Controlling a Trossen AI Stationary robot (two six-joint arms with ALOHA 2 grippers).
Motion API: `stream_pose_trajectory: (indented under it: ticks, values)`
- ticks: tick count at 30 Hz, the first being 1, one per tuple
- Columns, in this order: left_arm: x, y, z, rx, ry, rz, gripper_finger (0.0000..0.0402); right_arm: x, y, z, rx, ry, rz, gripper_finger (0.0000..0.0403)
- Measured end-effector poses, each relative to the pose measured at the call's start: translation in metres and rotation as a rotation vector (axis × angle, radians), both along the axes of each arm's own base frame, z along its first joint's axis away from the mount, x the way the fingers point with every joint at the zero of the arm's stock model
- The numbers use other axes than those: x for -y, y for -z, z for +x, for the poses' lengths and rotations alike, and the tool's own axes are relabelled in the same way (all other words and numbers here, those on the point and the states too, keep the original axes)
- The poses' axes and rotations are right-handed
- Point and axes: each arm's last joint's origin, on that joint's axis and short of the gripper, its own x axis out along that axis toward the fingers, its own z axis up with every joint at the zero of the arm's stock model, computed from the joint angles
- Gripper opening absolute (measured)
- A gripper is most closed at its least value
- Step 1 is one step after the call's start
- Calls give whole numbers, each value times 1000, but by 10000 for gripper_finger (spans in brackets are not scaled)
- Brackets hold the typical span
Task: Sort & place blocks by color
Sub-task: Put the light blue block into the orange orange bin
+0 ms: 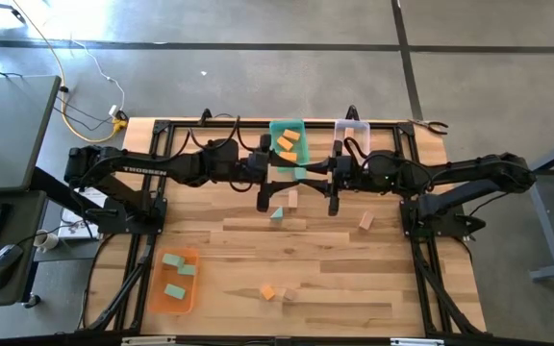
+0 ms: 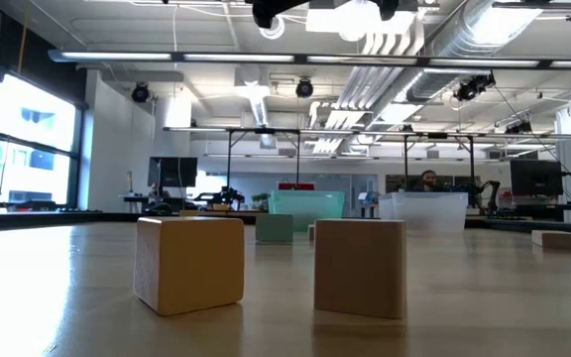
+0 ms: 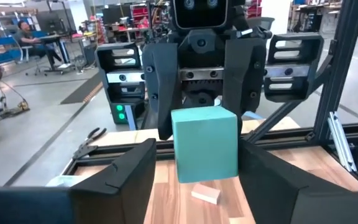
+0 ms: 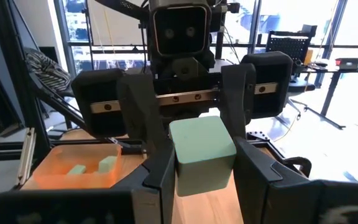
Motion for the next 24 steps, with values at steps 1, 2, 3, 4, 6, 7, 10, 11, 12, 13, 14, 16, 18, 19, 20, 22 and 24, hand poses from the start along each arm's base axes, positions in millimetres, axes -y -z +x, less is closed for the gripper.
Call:
stream_pose_trajectory:
  ticks: [1, 2, 3, 4, 6, 7, 10, 11, 12, 13, 14, 16, 18, 19, 20, 22, 24]
  values:
    - [0, 0, 0, -1, 1, 5, 195, 0, 0, 0, 1, -1, 0, 98]
    - [0, 0, 0, -3, 4, 5, 186, 0, 0, 0, 0, -1, 0, 98]
    - [0, 0, 0, -5, 7, 4, 177, 0, 0, 0, 0, -1, 0, 98]
    - [0, 1, 0, -6, 13, 4, 167, 0, 0, 0, 0, -2, 0, 98]
    - [1, 1, 0, -6, 23, 3, 145, 0, 0, 0, 0, -2, 0, 98]
    - [1, 1, 0, -7, 24, 2, 133, 0, 0, 0, -2, -1, -2, 98]
    - [1, 1, 0, -9, 26, 8, 101, 0, 0, 0, -5, 0, -13, 98]
    - [1, 1, 0, -10, 27, 19, 101, 0, 0, 0, -7, 0, -16, 98]
    - [1, 1, 0, -12, 28, 28, 101, 0, 0, 0, -8, 0, -17, 103]
    - [1, 1, 0, -14, 30, 37, 101, 0, 0, 0, -9, -1, -17, 115]
    - [1, 1, 0, -16, 31, 44, 101, 0, 1, 0, -11, -3, -15, 130]
    - [1, 2, 0, -23, 33, 55, 101, 0, 1, 0, -14, -7, -3, 165]
    - [1, 3, 0, -33, 31, 55, 101, 0, 1, 0, -16, -6, 5, 198]
    - [1, 4, 0, -46, 24, 54, 101, 0, 1, 0, -17, -6, 6, 212]
    - [0, 5, -1, -62, 17, 52, 101, 0, 2, 0, -17, -5, 5, 223]
    - [0, 10, -1, -106, 3, 48, 101, 0, 2, 0, -22, 8, 3, 238]
    - [0, 15, -2, -162, -14, 47, 101, 1, 3, 0, -28, 17, 2, 246]
